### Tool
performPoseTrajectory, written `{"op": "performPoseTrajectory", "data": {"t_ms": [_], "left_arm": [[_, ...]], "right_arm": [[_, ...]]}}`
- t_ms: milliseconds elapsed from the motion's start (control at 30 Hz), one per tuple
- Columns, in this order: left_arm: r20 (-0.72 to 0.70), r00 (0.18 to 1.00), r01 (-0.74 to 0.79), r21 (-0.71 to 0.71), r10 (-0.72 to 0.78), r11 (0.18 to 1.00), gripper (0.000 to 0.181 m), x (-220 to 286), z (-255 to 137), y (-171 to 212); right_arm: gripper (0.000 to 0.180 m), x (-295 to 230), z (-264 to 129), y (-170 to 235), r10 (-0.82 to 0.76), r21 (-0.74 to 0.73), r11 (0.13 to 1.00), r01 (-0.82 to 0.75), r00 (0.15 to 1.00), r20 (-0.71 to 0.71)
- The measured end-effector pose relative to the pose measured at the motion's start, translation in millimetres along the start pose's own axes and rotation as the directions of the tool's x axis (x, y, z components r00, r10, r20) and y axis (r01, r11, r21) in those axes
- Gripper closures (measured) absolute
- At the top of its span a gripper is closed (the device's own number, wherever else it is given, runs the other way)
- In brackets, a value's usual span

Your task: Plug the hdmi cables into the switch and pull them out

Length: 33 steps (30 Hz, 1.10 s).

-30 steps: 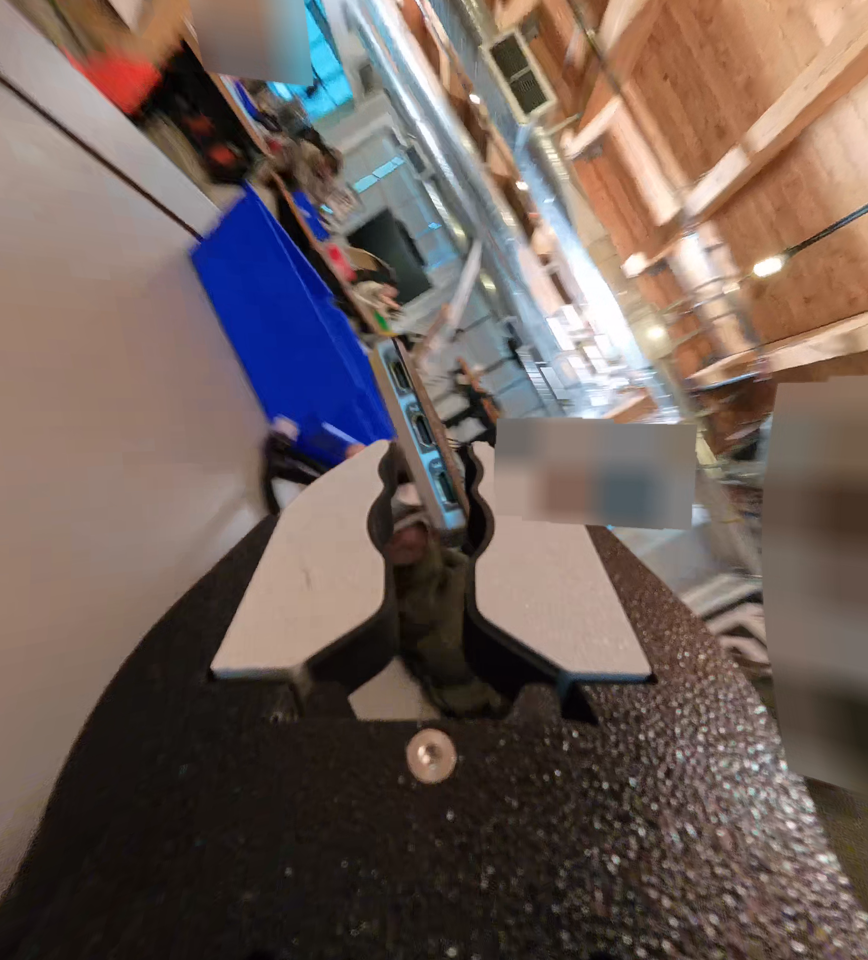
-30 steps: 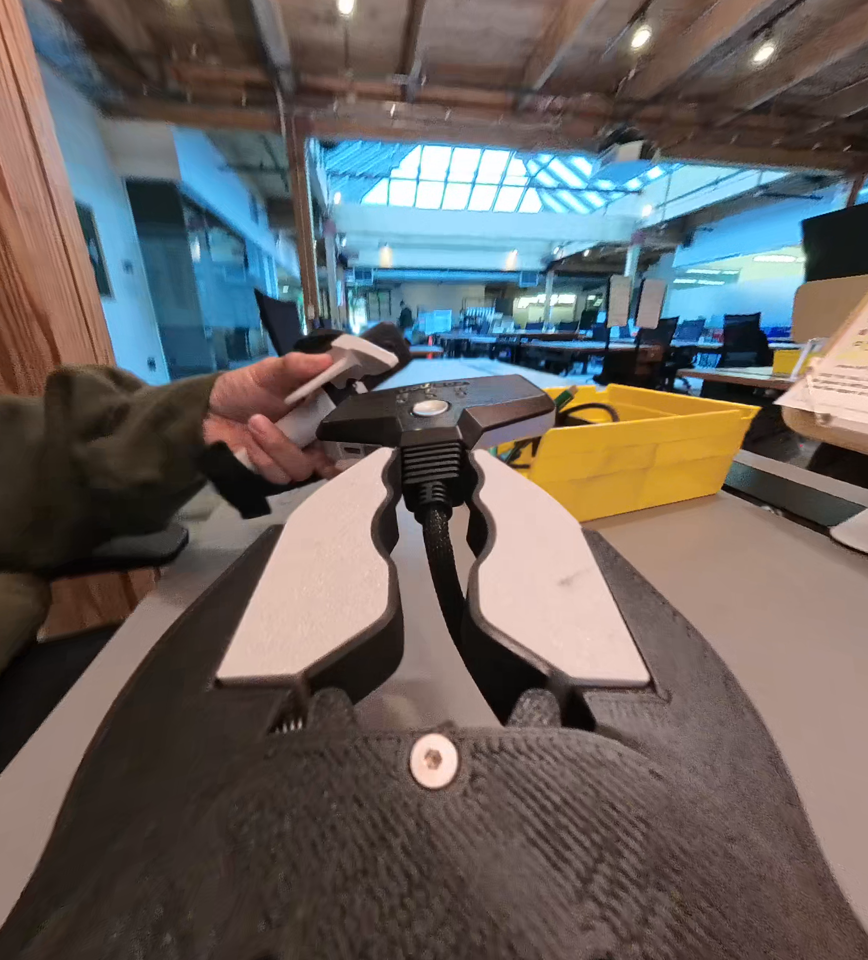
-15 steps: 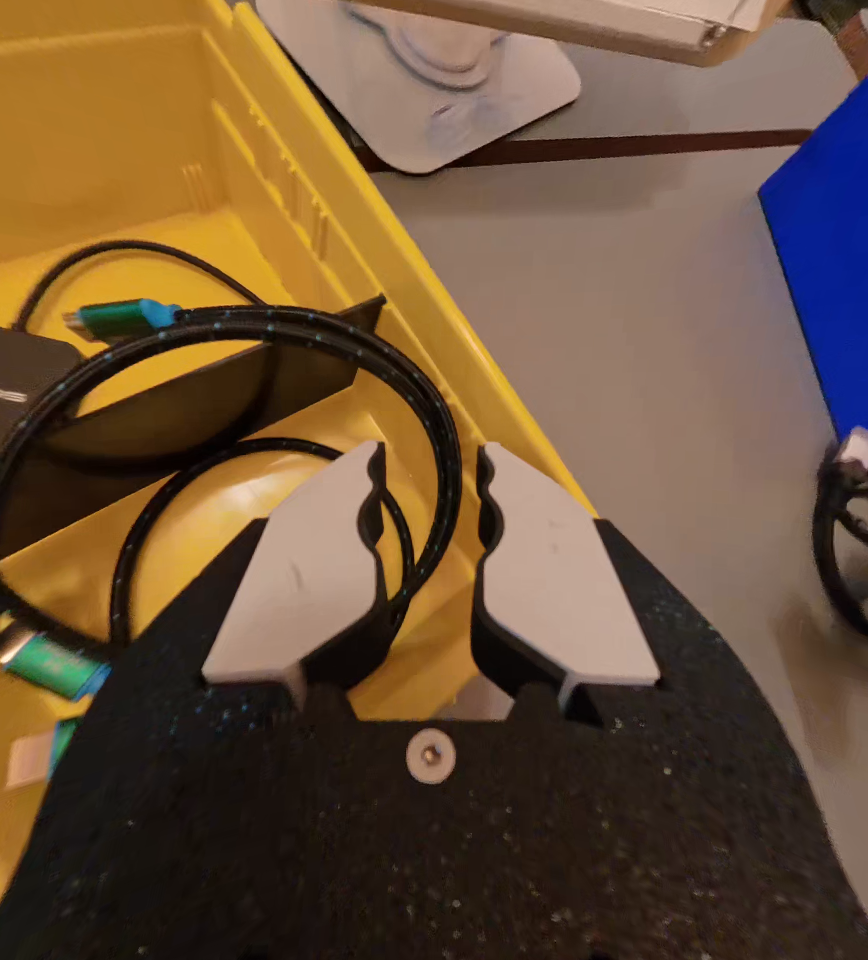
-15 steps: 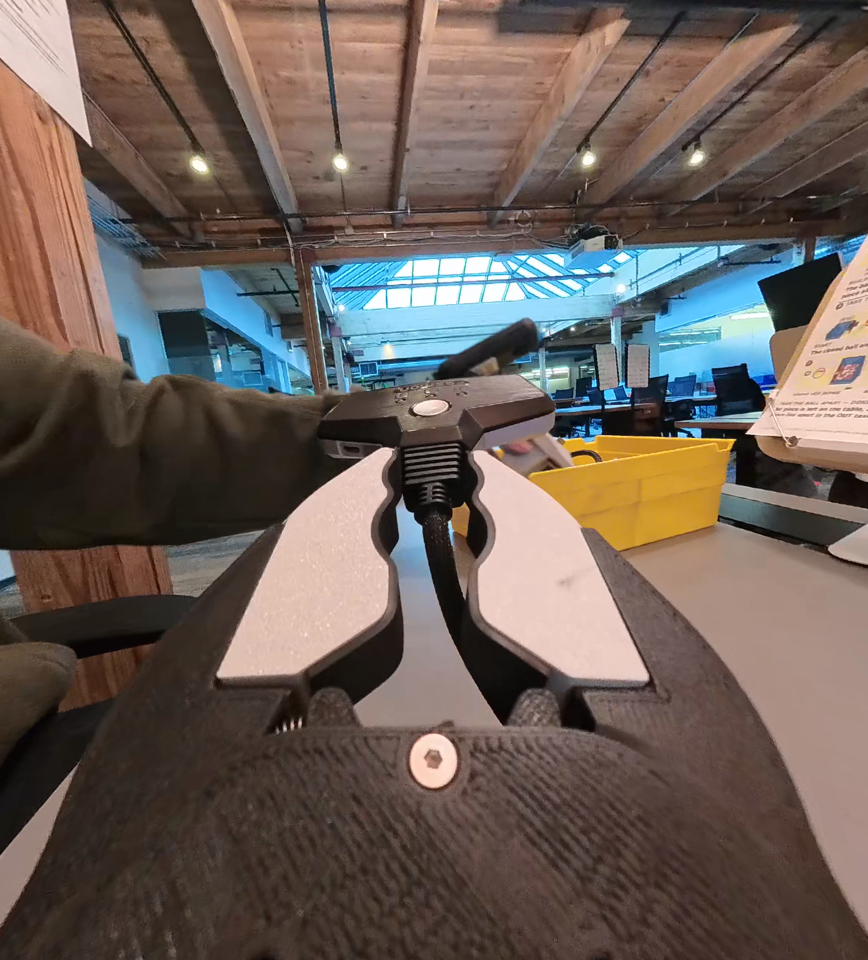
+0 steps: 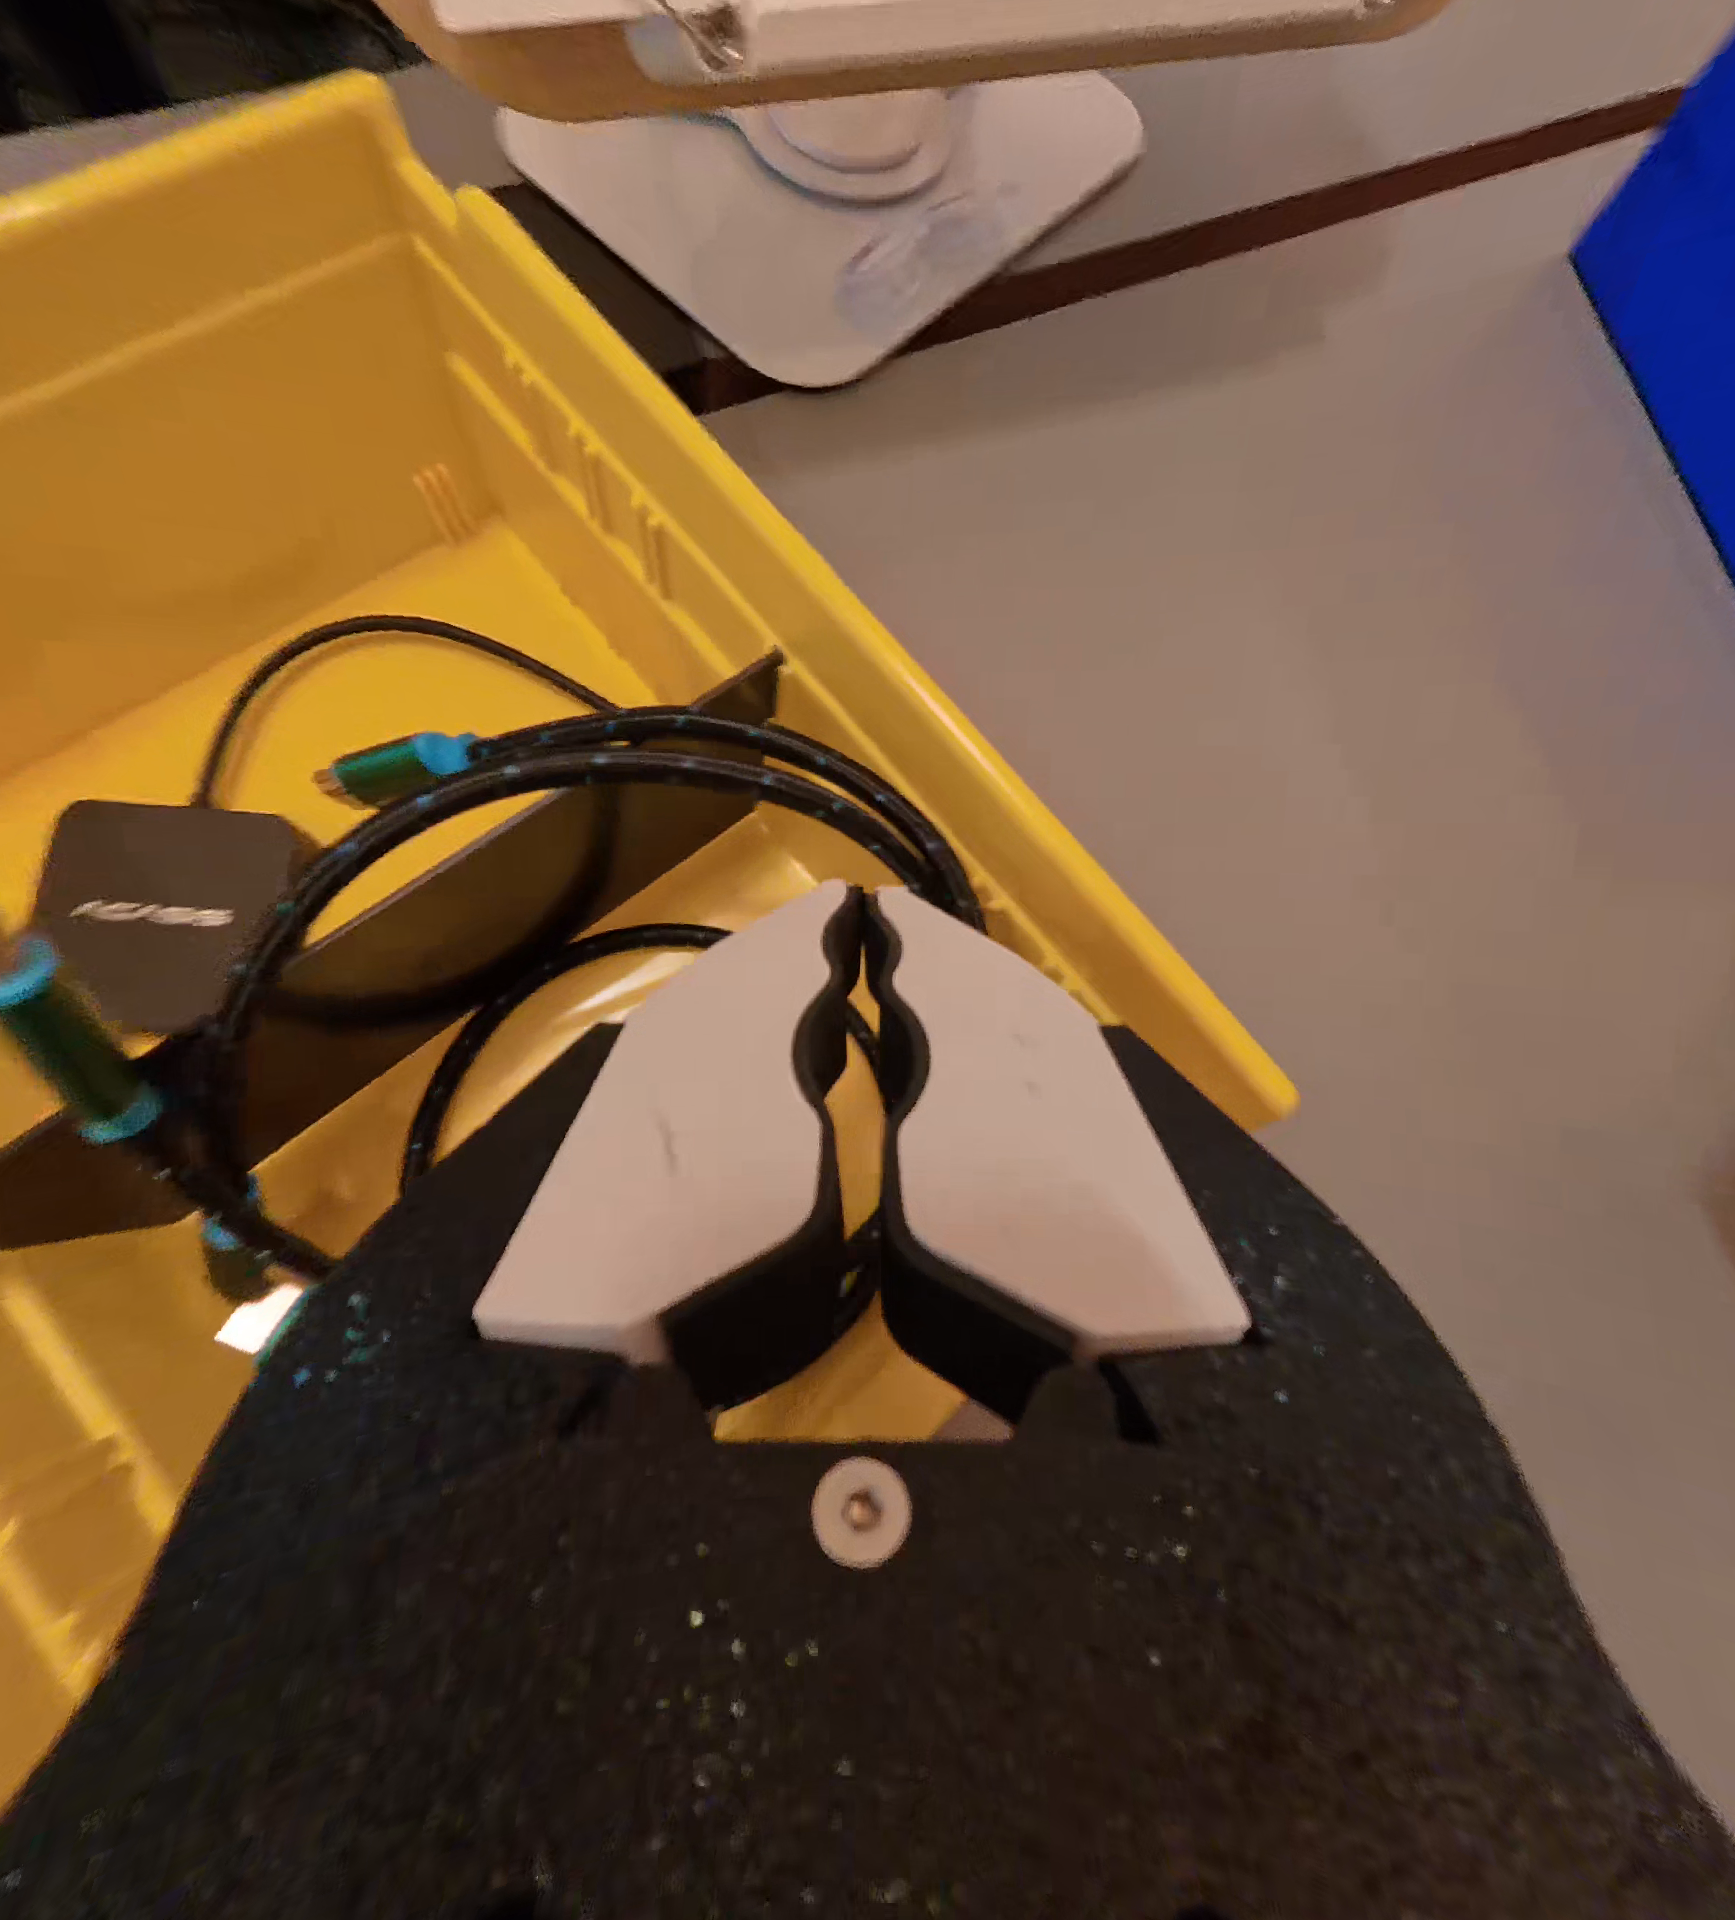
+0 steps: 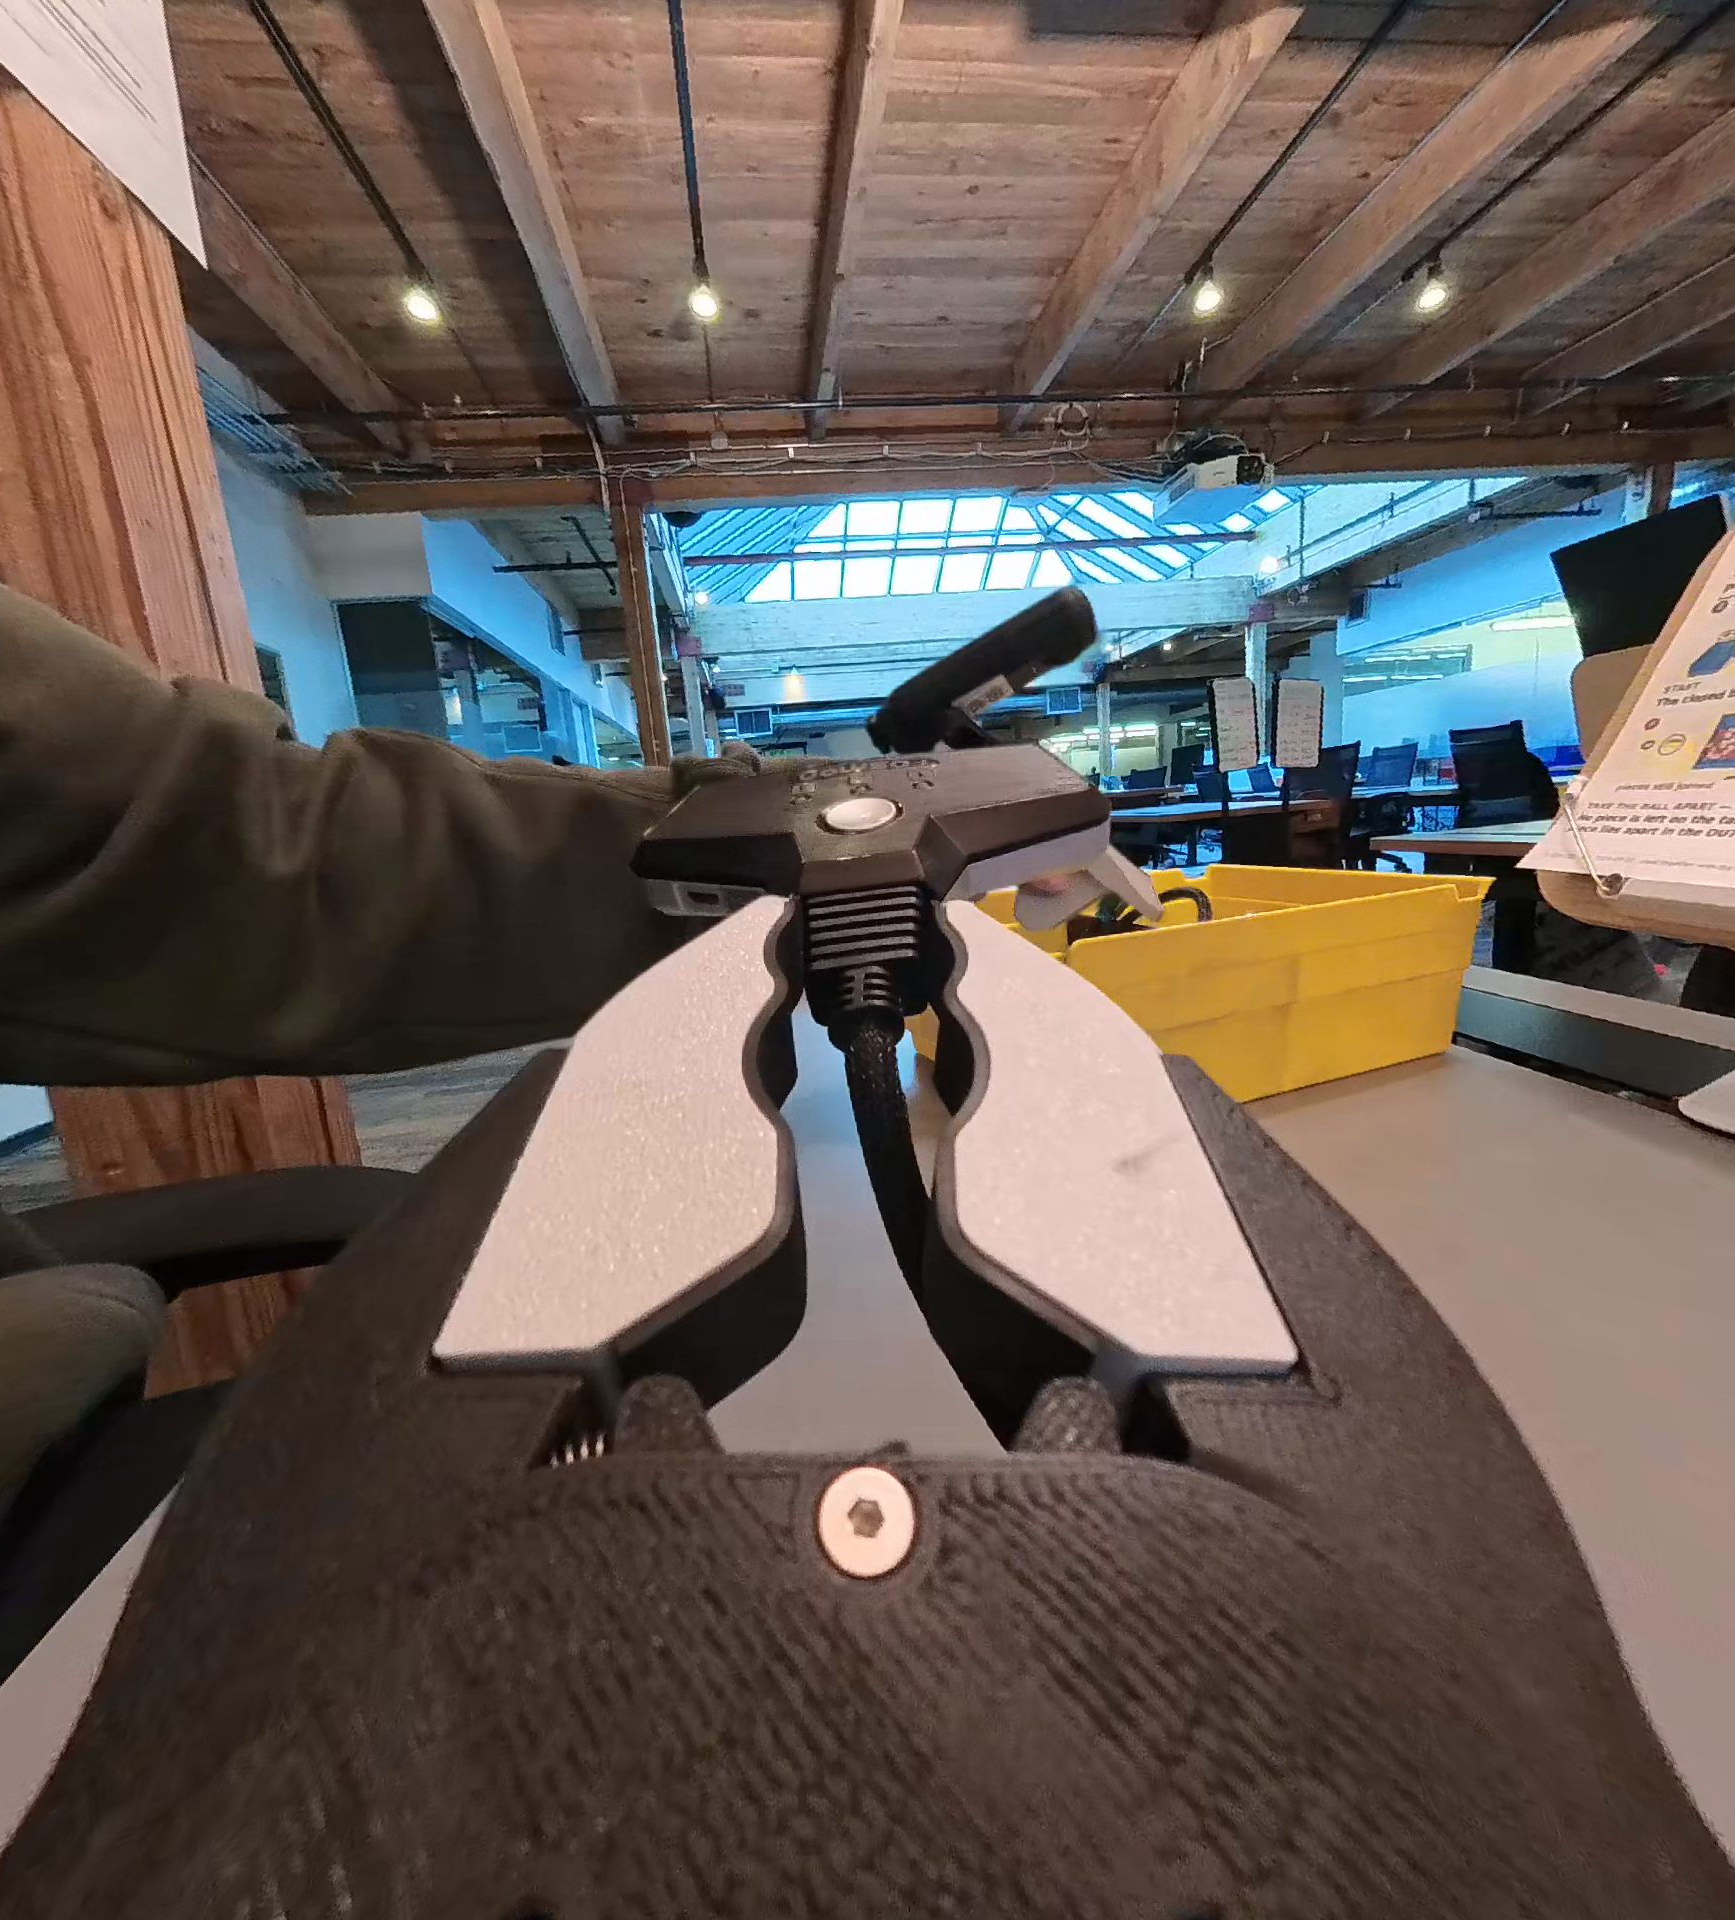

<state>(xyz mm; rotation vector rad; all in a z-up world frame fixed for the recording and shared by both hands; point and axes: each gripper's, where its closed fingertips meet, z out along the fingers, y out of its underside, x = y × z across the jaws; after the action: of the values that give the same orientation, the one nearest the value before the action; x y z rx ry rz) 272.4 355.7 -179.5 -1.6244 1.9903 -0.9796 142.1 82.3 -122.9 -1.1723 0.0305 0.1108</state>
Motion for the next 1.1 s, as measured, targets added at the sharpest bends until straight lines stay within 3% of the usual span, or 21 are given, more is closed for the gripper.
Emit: {"op": "performPoseTrajectory", "data": {"t_ms": [33,100,200,267,367,500,667,833,1000,1100], "left_arm": [[0.047,0.998,0.032,0.009,-0.032,0.999,0.181,-7.1,-1.1,-1.0],[0.069,0.989,0.128,0.024,-0.129,0.992,0.181,-13.4,2.7,-1.1],[-0.083,0.958,0.28,0.048,-0.276,0.959,0.165,3.0,19.9,-6.6],[-0.099,0.935,0.347,0.06,-0.34,0.936,0.158,3.3,29.5,-7.7],[-0.055,0.943,0.332,0.07,-0.329,0.94,0.17,-1.6,34.2,-5.4],[-0.089,0.945,0.322,0.084,-0.315,0.943,0.173,0.8,23.4,-8.0],[-0.162,0.96,0.25,0.139,-0.227,0.958,0.173,13.3,-12.4,-18.7],[-0.233,0.972,0.099,0.276,-0.033,0.956,0.172,35.5,-70.9,-42.9],[-0.242,0.963,0.01,0.466,0.116,0.885,0.172,50.4,-130.5,-73.1],[-0.282,0.95,0.049,0.56,0.134,0.827,0.174,57.4,-161.6,-92.0]], "right_arm": [[0.157,0.2,0.4,0.3,0.001,-0.003,1.0,-0.001,1.0,0.003],[0.157,0.0,0.5,0.4,0.005,-0.003,1.0,-0.005,1.0,0.01],[0.157,-0.3,0.3,0.2,0.006,-0.001,1.0,-0.006,1.0,0.013],[0.157,-0.5,0.3,0.2,0.004,-0.001,1.0,-0.004,1.0,0.012],[0.157,-0.8,-0.4,-0.1,-0.004,0.0,1.0,0.004,1.0,0.011],[0.157,-0.6,-1.3,1.2,-0.019,-0.011,1.0,0.019,1.0,0.01],[0.157,0.3,-1.3,0.9,-0.013,-0.009,1.0,0.013,1.0,0.01],[0.157,1.2,-1.6,1.4,-0.016,-0.014,1.0,0.017,1.0,0.01],[0.157,3.6,-2.7,3.2,-0.027,-0.027,0.999,0.027,1.0,0.0],[0.157,3.2,-2.6,3.6,-0.031,-0.03,0.999,0.031,1.0,0.002]]}}
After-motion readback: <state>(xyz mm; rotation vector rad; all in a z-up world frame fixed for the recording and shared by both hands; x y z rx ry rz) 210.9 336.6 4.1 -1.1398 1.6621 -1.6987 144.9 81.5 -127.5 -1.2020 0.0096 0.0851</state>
